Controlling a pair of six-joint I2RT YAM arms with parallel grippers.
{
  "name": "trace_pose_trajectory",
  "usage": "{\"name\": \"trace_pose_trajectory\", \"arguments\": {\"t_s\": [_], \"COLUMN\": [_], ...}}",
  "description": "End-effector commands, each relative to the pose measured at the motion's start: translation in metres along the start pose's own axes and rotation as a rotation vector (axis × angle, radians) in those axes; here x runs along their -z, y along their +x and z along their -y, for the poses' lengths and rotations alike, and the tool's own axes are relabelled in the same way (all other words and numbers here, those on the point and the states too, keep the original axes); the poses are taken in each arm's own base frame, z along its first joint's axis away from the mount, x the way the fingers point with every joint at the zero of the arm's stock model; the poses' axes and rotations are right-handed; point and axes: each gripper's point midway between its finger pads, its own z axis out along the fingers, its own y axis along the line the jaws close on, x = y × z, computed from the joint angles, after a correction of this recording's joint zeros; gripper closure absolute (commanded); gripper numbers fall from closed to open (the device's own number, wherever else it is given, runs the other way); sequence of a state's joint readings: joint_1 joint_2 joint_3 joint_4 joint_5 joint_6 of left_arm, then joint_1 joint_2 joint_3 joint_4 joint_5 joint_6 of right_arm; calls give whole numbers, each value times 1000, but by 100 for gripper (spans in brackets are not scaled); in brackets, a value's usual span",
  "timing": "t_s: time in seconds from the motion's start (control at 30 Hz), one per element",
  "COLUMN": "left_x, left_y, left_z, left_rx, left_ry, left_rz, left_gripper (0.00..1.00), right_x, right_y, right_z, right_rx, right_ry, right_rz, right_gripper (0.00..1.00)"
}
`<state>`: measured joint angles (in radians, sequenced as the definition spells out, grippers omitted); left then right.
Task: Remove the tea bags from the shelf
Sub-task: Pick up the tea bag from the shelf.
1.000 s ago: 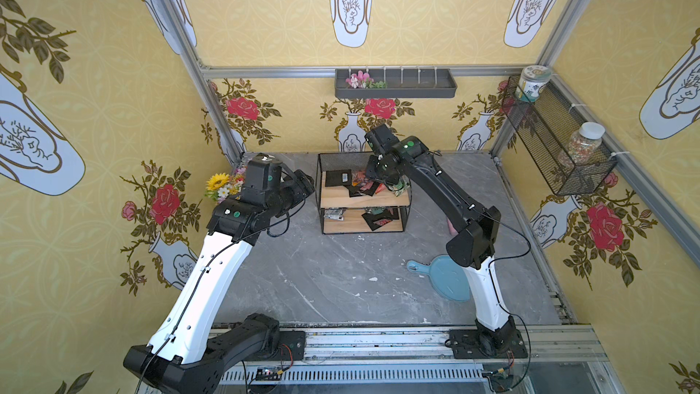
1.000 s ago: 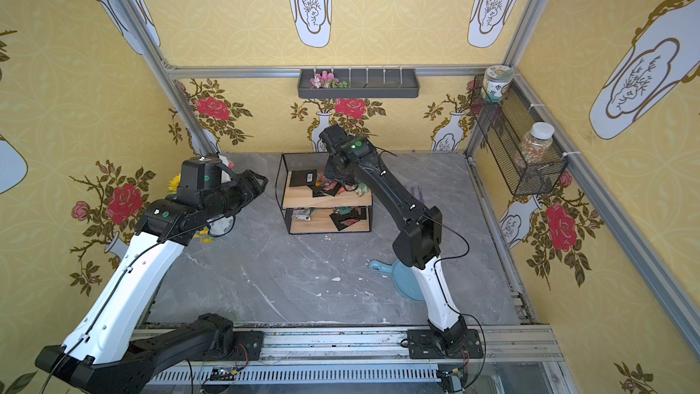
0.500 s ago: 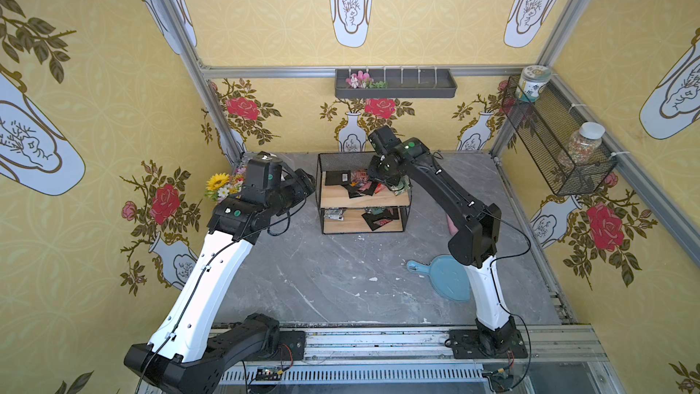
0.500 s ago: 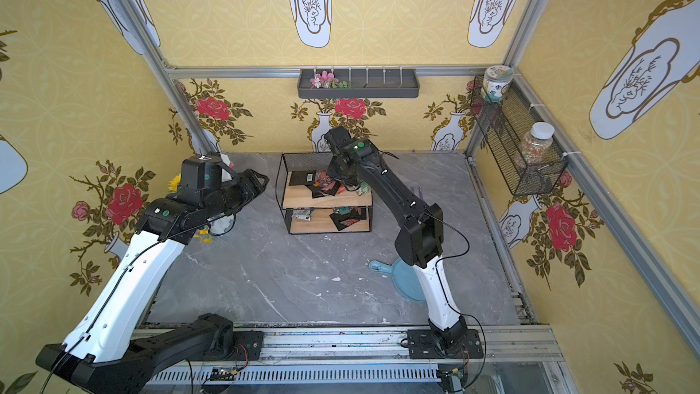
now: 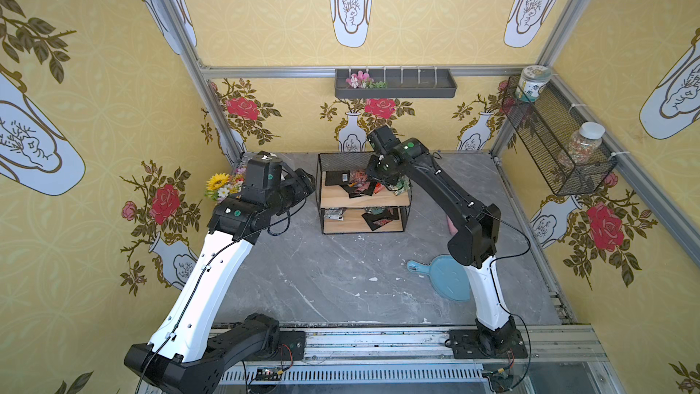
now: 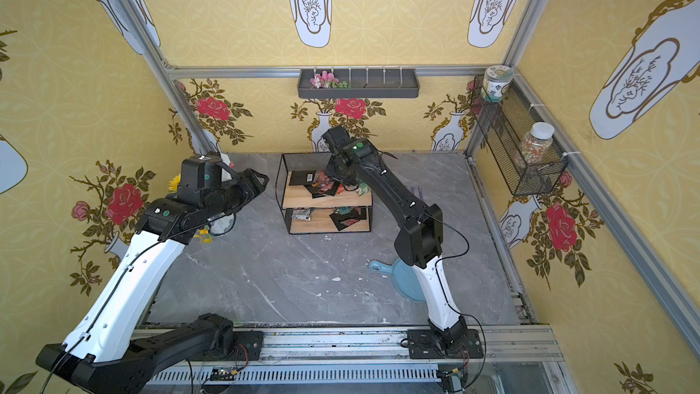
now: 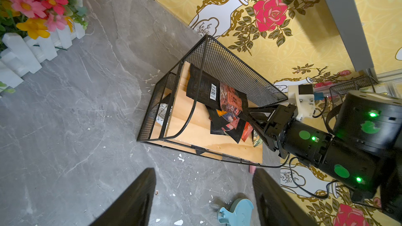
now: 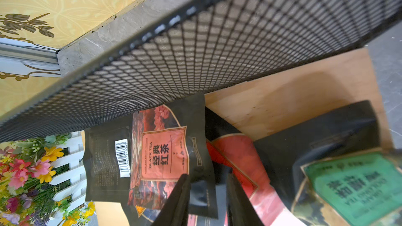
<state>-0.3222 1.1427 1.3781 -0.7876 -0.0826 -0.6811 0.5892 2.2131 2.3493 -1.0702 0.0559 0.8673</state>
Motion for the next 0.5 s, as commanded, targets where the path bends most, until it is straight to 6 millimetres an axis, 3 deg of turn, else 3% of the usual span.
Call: {"name": "trace_pose_trajectory", "arguments": {"t_s": [0.0,0.47], "left_x": [-1,0], "left_y": [0,2], "left_z": [2,1], "left_rx": [-7,-8], "left_ry": [14,15], "left_rz": [-2,-3], "left_gripper": [24,25], "right_x": [3,1], "right_y": [-7,-7], "right_z": [-6,-10], "right_rx": [-11,-31], "right_ry": [-25,-44], "right_rz": [26,22], "right_gripper": [69,79]}}
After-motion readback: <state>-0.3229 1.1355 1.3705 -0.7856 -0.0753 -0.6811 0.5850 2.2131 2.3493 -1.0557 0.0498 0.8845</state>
